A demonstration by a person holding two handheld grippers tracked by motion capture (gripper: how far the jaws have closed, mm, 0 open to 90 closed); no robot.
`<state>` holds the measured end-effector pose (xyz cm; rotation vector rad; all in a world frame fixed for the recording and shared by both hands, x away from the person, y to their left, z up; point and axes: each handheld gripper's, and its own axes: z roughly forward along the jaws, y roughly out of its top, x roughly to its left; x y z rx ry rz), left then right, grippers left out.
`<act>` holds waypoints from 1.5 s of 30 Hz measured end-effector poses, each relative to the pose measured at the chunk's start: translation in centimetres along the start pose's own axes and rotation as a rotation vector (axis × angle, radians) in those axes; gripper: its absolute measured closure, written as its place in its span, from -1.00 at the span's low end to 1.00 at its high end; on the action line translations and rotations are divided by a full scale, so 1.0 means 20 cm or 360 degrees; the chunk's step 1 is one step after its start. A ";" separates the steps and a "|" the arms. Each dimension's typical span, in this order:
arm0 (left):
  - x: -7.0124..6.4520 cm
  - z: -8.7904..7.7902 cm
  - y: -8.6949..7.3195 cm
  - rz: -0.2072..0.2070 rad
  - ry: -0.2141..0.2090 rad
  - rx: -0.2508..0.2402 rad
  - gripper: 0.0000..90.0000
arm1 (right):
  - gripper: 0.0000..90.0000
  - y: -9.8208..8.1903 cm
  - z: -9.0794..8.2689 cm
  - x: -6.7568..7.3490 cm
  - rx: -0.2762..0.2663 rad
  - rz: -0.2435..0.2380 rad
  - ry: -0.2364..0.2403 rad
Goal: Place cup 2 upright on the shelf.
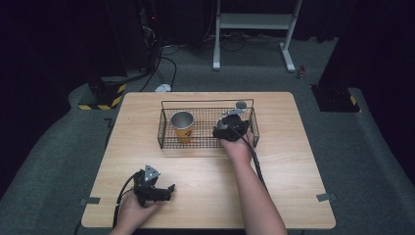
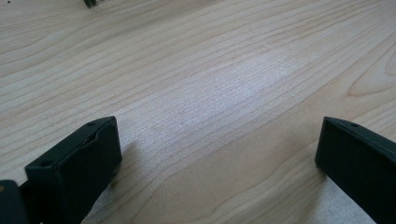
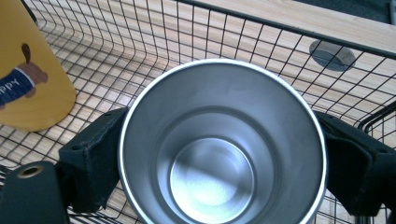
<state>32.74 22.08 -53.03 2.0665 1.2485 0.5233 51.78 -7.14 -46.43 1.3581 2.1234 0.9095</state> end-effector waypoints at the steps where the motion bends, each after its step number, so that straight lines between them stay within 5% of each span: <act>1: 0.00 0.00 0.00 0.0000 0.0000 -0.0001 -0.99 | -0.76 0.00 -0.01 0.00 -0.0004 0.0003 0.0001; 15: 0.00 0.00 0.00 0.0002 0.0001 0.0002 -0.99 | -0.77 0.01 -0.10 0.01 -0.0075 0.0003 -0.0027; 27: 0.00 0.00 0.00 0.0000 -0.0001 -0.0001 -0.99 | -0.77 0.02 -0.19 0.03 -0.0168 -0.0015 0.0026; 45: 0.00 0.00 0.00 0.0003 0.0001 0.0001 -0.99 | -0.77 -0.16 -0.39 0.02 -0.0288 -0.0031 0.0092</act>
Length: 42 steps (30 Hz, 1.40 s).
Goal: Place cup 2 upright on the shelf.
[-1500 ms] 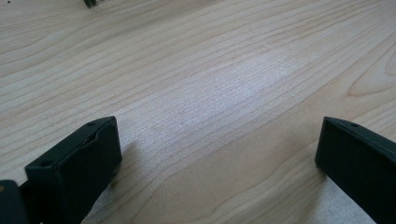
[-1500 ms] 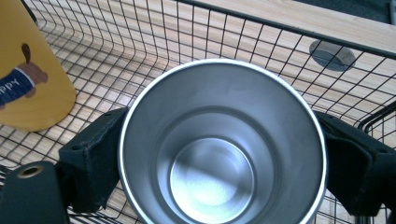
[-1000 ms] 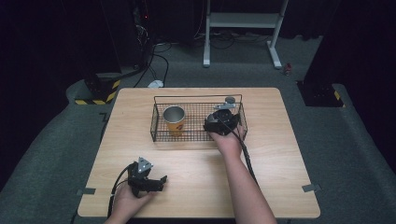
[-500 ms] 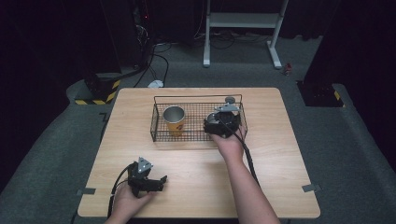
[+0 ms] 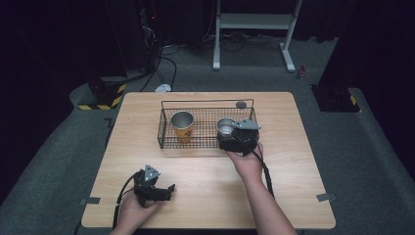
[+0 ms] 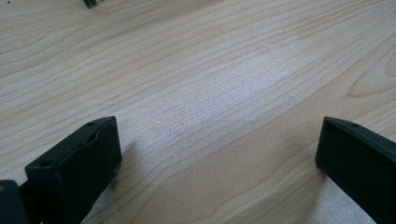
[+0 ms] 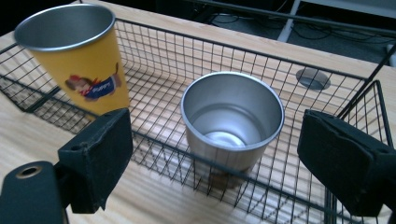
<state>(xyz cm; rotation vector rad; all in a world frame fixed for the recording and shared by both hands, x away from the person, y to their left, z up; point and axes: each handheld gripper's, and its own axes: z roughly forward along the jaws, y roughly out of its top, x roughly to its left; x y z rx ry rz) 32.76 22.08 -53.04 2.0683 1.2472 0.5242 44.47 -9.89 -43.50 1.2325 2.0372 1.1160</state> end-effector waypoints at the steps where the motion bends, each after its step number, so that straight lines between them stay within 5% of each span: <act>1: 0.00 0.00 0.00 -0.0004 -0.0001 0.0000 -0.99 | -0.77 -0.01 -0.01 0.00 0.0000 0.0000 -0.0001; 18: 0.00 0.00 0.00 0.0000 -0.0002 0.0000 -0.98 | -0.78 -0.36 -0.23 -0.09 0.0040 0.0008 -0.0051; 28: 0.00 0.00 0.00 -0.0001 -0.0001 -0.0001 -0.99 | -0.72 -0.70 -0.37 -0.28 0.0190 0.0086 -0.0160; 34: 0.00 0.00 0.00 -0.0004 0.0000 -0.0005 -0.99 | -0.73 -0.75 -0.35 -0.36 0.0347 0.0113 -0.0179; 42: 0.00 0.00 0.00 -0.0004 0.0000 -0.0005 -0.99 | -0.72 -0.75 -0.34 -0.38 0.0356 0.0115 -0.0171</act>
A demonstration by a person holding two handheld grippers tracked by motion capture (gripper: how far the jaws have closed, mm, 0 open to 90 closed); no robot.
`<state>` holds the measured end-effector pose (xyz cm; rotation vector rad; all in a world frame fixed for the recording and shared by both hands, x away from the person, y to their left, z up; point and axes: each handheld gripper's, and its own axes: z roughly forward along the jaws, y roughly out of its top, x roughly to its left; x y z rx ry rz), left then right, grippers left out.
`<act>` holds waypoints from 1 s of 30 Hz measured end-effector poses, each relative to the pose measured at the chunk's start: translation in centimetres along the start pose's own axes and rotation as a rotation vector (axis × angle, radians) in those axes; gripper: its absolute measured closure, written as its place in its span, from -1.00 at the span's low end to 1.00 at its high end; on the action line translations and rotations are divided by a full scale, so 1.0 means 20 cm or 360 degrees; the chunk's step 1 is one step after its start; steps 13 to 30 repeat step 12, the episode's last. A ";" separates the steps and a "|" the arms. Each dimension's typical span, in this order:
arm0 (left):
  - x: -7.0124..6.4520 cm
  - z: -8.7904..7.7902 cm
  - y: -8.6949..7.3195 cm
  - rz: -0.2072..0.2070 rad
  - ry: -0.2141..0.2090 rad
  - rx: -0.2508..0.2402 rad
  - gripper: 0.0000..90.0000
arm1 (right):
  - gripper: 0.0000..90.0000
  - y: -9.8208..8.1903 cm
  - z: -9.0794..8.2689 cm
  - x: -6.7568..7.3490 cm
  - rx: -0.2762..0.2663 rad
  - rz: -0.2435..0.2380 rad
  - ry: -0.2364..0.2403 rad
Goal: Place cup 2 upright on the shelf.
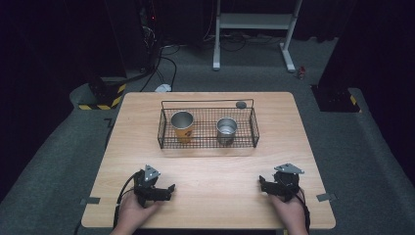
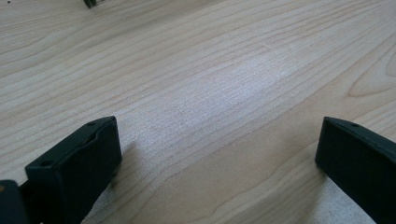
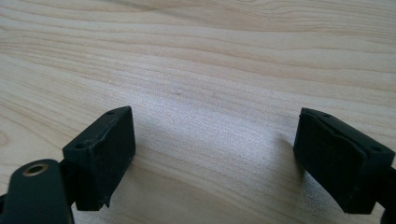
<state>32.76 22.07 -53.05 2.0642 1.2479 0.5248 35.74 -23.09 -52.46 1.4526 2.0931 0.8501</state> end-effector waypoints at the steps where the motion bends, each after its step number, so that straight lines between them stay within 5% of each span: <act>1: 0.00 0.00 0.00 -0.0004 -0.0002 -0.0001 -0.98 | -0.72 0.00 0.00 0.00 -0.0003 0.0006 -0.0011; 30: 0.01 0.00 0.00 0.0001 0.0000 0.0002 -0.99 | -0.73 0.00 0.01 0.00 -0.0002 0.0029 -0.0028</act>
